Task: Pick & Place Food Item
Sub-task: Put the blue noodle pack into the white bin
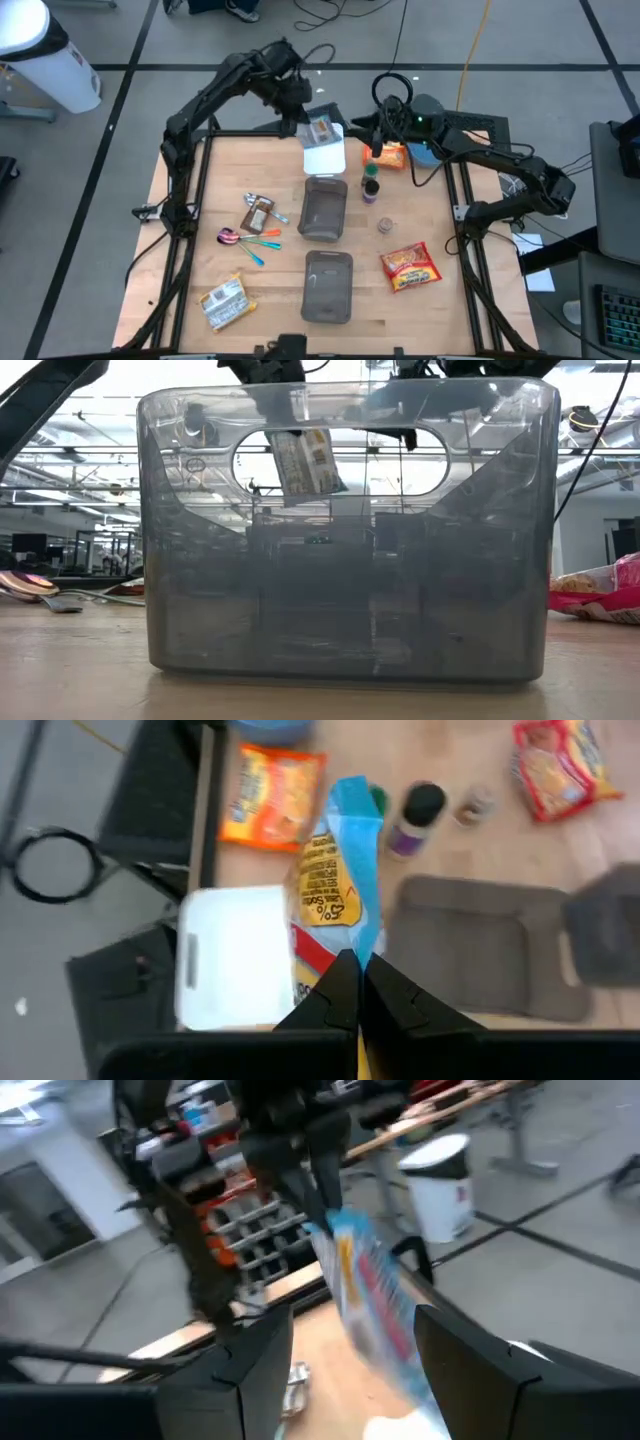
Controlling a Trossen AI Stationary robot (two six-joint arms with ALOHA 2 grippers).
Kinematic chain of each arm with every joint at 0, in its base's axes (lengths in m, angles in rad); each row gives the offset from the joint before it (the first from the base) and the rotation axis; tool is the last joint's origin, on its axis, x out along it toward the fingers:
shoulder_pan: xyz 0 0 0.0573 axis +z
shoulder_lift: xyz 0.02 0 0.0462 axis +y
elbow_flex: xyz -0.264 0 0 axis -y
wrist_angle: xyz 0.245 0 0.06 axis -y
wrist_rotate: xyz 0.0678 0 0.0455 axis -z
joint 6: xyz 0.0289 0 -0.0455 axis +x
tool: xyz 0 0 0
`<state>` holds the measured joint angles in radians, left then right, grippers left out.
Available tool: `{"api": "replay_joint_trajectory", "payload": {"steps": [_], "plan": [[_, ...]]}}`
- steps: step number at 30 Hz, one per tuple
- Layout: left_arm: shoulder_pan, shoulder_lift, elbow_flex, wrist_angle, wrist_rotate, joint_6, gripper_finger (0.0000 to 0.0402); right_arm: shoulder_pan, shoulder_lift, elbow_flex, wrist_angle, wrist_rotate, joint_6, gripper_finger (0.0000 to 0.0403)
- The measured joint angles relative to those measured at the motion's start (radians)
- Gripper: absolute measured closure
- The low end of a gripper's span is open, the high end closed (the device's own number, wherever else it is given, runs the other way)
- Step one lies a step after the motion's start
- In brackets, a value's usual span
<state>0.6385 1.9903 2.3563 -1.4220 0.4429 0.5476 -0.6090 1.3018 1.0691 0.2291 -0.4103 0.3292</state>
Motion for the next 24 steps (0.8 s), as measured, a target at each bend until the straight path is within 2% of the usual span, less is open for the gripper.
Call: {"api": "replay_joint_trajectory", "payload": {"steps": [3,11,24], "plan": [[-0.041,0.000,0.000,-0.001,-0.006,0.000,0.0401,-0.002,0.054,0.063,-0.001,-0.102,-0.014,0.0200],[-0.090,0.000,0.000,-0.010,-0.007,-0.035,0.0401,0.000,0.187,0.176,-0.022,-0.276,-0.014,0.0200],[-0.095,0.000,0.000,-0.006,0.001,-0.055,0.0401,0.050,0.235,0.203,0.008,-0.290,-0.001,0.0200]]}}
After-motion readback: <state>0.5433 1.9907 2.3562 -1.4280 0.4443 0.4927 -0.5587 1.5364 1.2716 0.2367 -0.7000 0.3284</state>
